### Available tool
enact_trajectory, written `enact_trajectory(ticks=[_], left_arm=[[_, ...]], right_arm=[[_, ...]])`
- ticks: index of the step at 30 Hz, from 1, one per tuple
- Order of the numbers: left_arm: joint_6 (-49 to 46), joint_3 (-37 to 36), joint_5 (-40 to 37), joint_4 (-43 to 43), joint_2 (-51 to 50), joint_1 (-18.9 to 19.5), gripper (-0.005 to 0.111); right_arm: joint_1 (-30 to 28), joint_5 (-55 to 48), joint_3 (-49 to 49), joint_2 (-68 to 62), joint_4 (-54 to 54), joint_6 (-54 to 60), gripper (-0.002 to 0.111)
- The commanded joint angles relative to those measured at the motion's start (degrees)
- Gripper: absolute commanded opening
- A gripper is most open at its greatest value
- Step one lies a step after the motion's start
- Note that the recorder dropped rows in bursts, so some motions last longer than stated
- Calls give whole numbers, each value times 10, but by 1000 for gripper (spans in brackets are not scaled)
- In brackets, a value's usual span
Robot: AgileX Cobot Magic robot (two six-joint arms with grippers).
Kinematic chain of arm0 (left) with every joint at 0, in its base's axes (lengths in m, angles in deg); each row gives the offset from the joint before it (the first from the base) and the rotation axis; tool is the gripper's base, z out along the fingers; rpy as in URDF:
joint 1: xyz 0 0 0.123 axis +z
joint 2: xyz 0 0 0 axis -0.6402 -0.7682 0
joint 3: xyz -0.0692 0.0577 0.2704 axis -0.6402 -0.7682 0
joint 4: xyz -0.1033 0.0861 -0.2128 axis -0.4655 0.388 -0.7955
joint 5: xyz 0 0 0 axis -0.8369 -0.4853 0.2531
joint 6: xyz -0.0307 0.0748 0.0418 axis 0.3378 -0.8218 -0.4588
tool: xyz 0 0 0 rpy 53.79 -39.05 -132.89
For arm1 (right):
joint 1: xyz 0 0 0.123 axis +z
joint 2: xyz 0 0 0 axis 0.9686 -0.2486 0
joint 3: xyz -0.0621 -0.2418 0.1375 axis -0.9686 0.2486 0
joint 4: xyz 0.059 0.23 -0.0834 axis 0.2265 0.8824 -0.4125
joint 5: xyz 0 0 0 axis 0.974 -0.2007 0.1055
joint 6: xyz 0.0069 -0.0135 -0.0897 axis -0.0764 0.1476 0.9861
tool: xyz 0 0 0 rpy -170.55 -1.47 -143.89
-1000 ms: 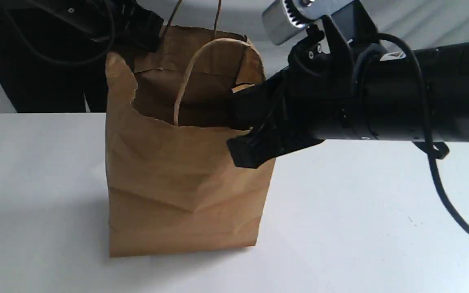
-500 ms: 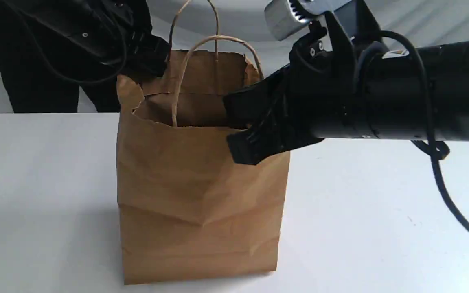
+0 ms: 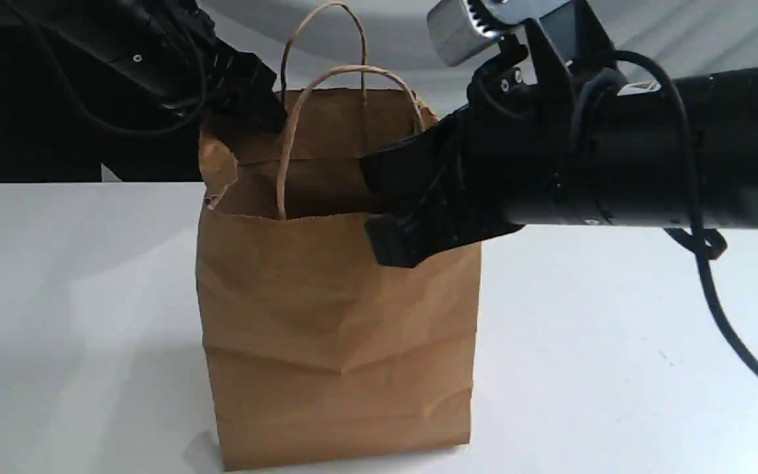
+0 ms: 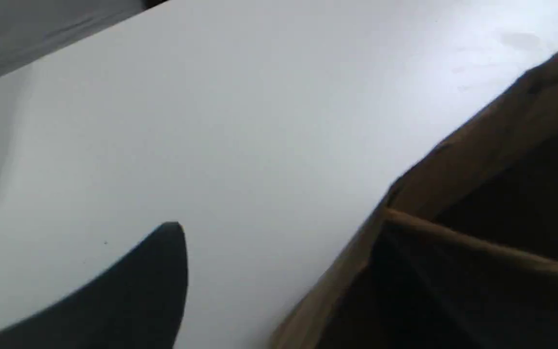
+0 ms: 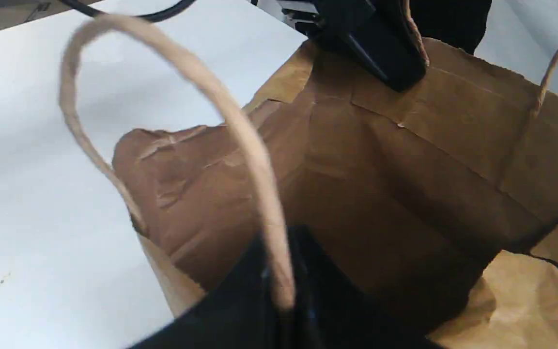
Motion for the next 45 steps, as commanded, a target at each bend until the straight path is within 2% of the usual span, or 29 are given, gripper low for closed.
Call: enact_trajectory(ticks=[1, 8, 10, 21, 24, 28, 30, 32, 34, 35, 38, 41, 45], left_arm=[[6, 1, -5, -3, 20, -3, 58], [8, 1, -47, 0, 32, -3, 57], [8, 1, -56, 0, 33, -3, 57], [8, 1, -102, 24, 62, -3, 51], [8, 1, -105, 30, 80, -3, 49], [8, 1, -132, 31, 106, -3, 47], [8, 1, -141, 42, 116, -3, 47], [12, 1, -141, 69, 128, -3, 47], [29, 0, -141, 94, 138, -3, 43], [37, -2, -141, 106, 144, -3, 40], [42, -28, -141, 109, 170, -3, 21], [34, -77, -141, 94, 201, -3, -1], [25, -181, -75, 66, 271, -3, 0]], right_arm=[[2, -4, 4, 5, 5, 0, 12], [2, -4, 4, 7, 5, 0, 51], [2, -4, 4, 11, 5, 0, 55], [2, -38, 4, 79, -12, -13, 55], [2, -56, 4, 99, -44, -48, 55], [2, -82, 4, 123, -139, -130, 55], [2, -104, 4, 134, -189, -177, 53], [2, -132, 4, 146, -235, -234, 47], [2, -167, 4, 160, -276, -277, 35], [2, -189, 4, 168, -291, -295, 25], [2, -220, 4, 189, -312, -311, 3], [2, -225, 5, 218, -315, -325, 0], [2, -179, 36, 272, -315, -333, 0]])
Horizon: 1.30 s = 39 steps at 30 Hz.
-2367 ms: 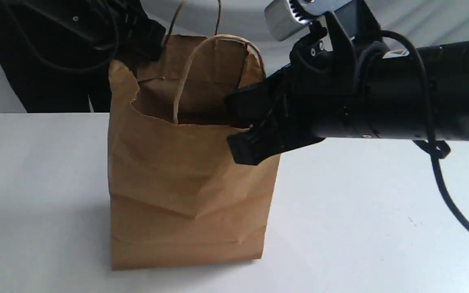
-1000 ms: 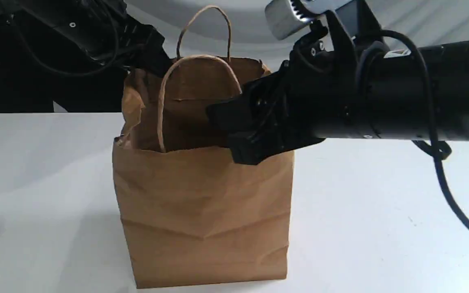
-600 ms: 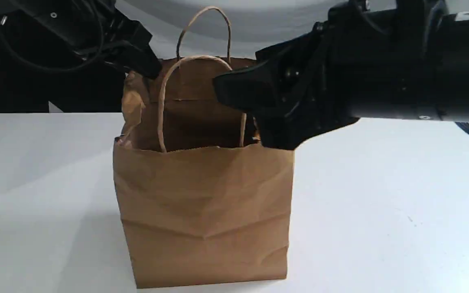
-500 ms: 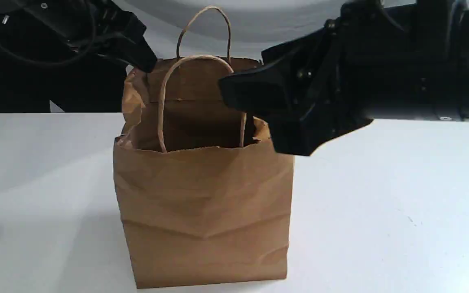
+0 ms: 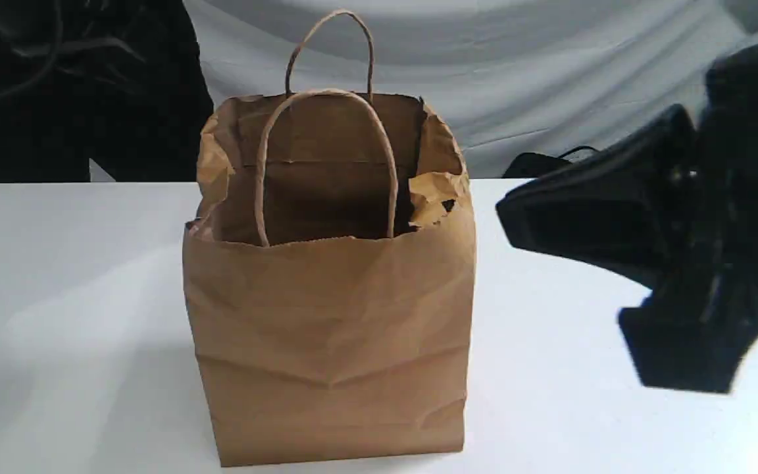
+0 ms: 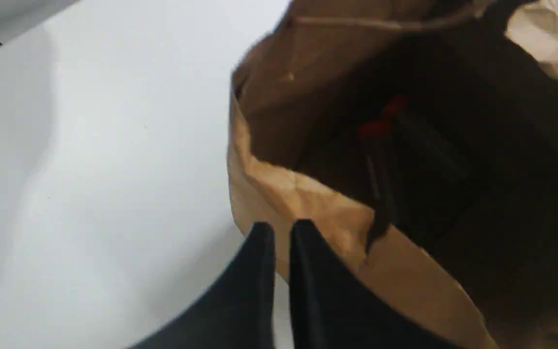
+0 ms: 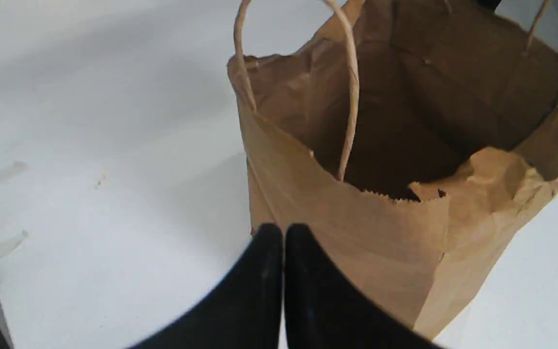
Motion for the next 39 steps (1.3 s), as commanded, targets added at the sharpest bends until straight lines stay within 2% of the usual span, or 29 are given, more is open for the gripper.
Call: enact_trajectory(ticks=[1, 11, 16, 19, 22, 28, 32, 39], left_arm=[[-11, -90, 79, -30, 69, -3, 0], [-73, -452, 369, -154, 349, -3, 0], [-72, -576, 455, -169, 482, -3, 0], [-71, -633, 496, -170, 561, -3, 0], [-71, -667, 519, -170, 624, -3, 0], [-71, -691, 493, -192, 703, -3, 0], [-71, -694, 461, -201, 734, -3, 0], [-71, -694, 459, -201, 751, -3, 0]], right_arm=[[2, 49, 36, 49, -7, -8, 0], [2, 318, 242, 202, 14, -24, 0], [2, 418, 324, 246, 26, -24, 0], [2, 430, 354, 251, 57, -24, 0], [2, 425, 370, 251, 75, -31, 0], [2, 383, 372, 251, 78, -34, 0], [2, 385, 372, 251, 78, -34, 0], [2, 384, 372, 251, 78, -35, 0]])
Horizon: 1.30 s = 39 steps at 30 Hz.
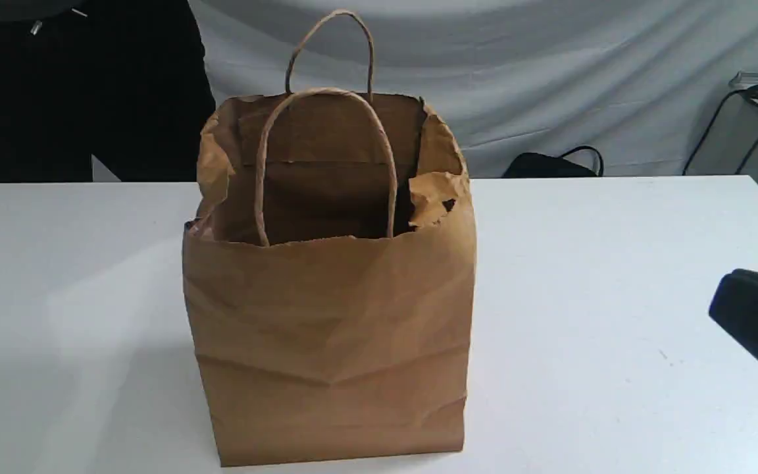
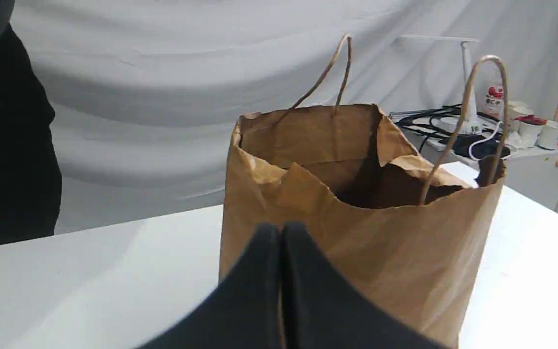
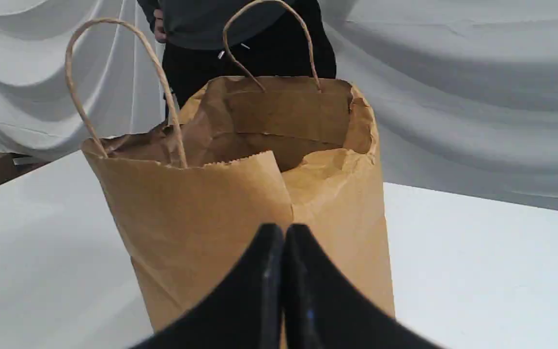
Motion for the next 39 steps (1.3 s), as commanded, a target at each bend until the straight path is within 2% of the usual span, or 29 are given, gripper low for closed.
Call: enact_trajectory(ticks=[1, 14, 17, 20, 25, 30, 35, 39], left_arm=[[0, -5, 0, -6, 4, -3, 0], [0, -5, 0, -6, 4, -3, 0], [0, -5, 0, -6, 4, -3, 0], [-2, -5, 0, -6, 4, -3, 0], [-2, -5, 0, -6, 4, -3, 0], [-2, -5, 0, -6, 4, -3, 0], [-2, -5, 0, -6, 4, -3, 0], [-2, -5, 0, -6, 4, -3, 0]], right_arm=[[2, -3, 1, 2, 1, -3, 0], [2, 21, 1, 7, -3, 0, 0], [-15, 20, 1, 29, -28, 28, 0], [-56, 7, 1, 69, -37, 45, 0], [-159, -42, 1, 131, -61, 48, 0], [-254, -28, 50, 195, -58, 45, 0], [-310, 30, 138, 257, 2, 44, 0], [-341, 29, 191, 285, 12, 44, 0]])
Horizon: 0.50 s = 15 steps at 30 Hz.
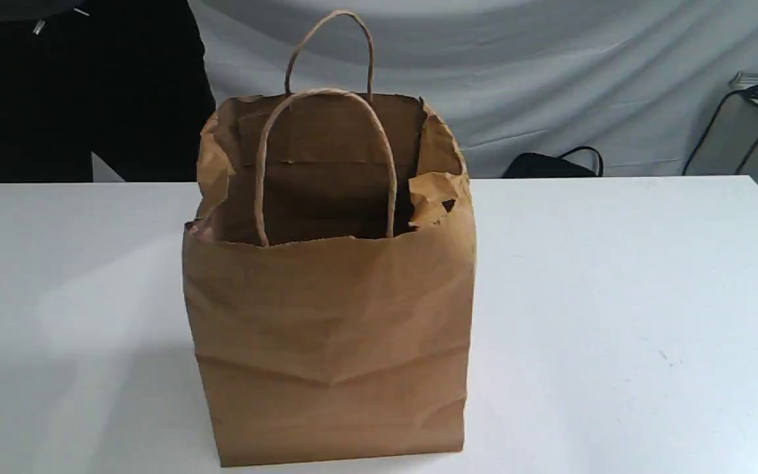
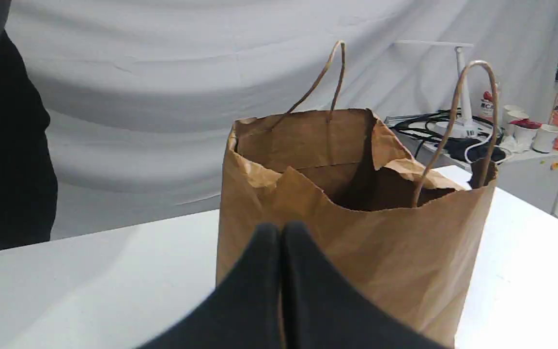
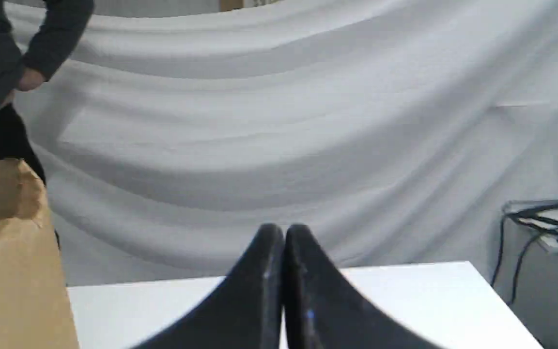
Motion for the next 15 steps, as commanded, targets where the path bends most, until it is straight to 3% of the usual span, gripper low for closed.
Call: enact_trajectory(ticks=[1, 15], left_arm=[[-1, -5, 1, -3, 2, -3, 0], [-1, -5, 1, -2, 5, -3, 0]], right_arm=[[-23, 9, 26, 11, 9, 0, 0], [-31, -21, 26, 11, -5, 16, 0]])
